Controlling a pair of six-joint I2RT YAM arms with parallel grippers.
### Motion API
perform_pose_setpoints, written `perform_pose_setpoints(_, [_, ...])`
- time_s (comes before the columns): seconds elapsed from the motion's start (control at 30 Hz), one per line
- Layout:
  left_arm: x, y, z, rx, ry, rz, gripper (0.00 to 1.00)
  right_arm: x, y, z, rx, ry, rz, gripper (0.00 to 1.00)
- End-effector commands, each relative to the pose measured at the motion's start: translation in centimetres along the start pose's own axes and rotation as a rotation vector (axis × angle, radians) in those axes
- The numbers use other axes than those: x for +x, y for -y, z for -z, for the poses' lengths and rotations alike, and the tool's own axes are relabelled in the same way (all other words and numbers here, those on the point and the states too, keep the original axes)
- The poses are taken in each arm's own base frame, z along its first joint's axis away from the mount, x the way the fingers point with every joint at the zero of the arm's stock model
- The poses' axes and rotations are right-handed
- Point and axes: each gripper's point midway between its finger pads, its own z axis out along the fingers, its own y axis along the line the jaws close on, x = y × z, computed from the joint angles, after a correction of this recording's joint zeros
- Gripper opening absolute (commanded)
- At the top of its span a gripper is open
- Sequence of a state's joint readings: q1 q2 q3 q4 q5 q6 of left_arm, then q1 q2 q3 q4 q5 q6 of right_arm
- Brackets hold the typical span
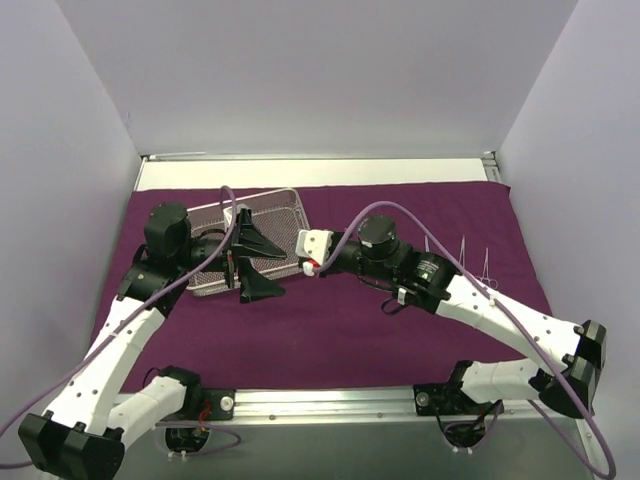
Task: Open and lay out the surgical kit
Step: Place the medical item in the surgical kit.
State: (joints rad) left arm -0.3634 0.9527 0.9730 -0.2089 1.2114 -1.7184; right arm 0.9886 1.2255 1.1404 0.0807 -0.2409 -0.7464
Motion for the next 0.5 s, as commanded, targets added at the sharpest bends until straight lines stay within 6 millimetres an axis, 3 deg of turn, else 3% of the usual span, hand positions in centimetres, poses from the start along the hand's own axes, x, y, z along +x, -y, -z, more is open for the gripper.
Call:
perform_pose_setpoints(0.0, [-2.8,0.0,1.1,-0.012,0.155,-0.126,0.94,1.6,-0.2,1.8,0.023,-0.022,-0.204,0.00])
perform_pose_setpoints(0.07, [-5.1,-1.5,2.3,-0.065,0.265,-0.126,0.94,3.9,-1.2,2.6,0.024,-0.067,-0.284,0.00])
perform_pose_setpoints(0.13, [-7.2,-1.8,4.3,-0.098,0.380,-0.123,0.94,6.3,-2.4,3.2,0.045,-0.116,-0.454,0.00])
perform_pose_setpoints(0.17, [-8.5,-2.8,4.9,-0.147,0.402,-0.184,0.94,8.1,-1.6,3.7,0.092,-0.147,-0.538,0.00])
perform_pose_setpoints(0.2, [-8.7,-1.9,5.7,-0.177,0.439,-0.241,0.94,9.2,-1.5,3.9,0.117,-0.164,-0.620,0.00])
perform_pose_setpoints(0.23, [-9.4,-3.7,6.9,-0.287,0.510,-0.178,0.94,10.2,-1.6,3.9,0.150,-0.182,-0.783,0.00])
perform_pose_setpoints(0.27, [-10.4,-4.6,7.6,-0.378,0.526,-0.238,0.94,11.4,-1.7,4.0,0.163,-0.206,-0.863,0.00])
perform_pose_setpoints(0.3, [-10.1,-5.3,8.1,-0.440,0.538,-0.213,0.94,13.5,-1.3,4.0,0.204,-0.252,-0.963,0.00])
perform_pose_setpoints(0.37, [-10.7,-4.7,9.2,-0.502,0.599,-0.267,0.94,14.8,-1.2,3.7,0.243,-0.307,-1.138,0.00])
perform_pose_setpoints(0.4, [-10.8,-4.6,9.5,-0.517,0.621,-0.273,0.94,17.1,-1.7,3.3,0.246,-0.388,-1.207,0.00])
perform_pose_setpoints(0.47, [-10.8,-4.3,9.8,-0.525,0.653,-0.296,0.94,18.4,-1.8,3.0,0.256,-0.469,-1.297,0.00])
